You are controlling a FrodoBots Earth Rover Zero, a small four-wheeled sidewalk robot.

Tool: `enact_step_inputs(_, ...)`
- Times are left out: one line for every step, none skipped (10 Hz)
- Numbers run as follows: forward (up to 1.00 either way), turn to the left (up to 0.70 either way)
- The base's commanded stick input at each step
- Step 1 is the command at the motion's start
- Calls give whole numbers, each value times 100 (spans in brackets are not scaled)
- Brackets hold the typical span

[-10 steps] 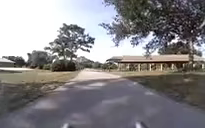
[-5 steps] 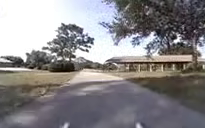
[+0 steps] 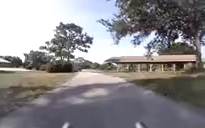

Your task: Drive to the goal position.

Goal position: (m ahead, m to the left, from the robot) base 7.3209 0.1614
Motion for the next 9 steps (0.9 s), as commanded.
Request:
enact_step_inputs(100,0)
enact_step_inputs(100,0)
enact_step_inputs(100,0)
enact_step_inputs(100,0)
enact_step_inputs(100,0)
enact_step_inputs(100,0)
enact_step_inputs(100,0)
enact_step_inputs(100,0)
enact_step_inputs(100,0)
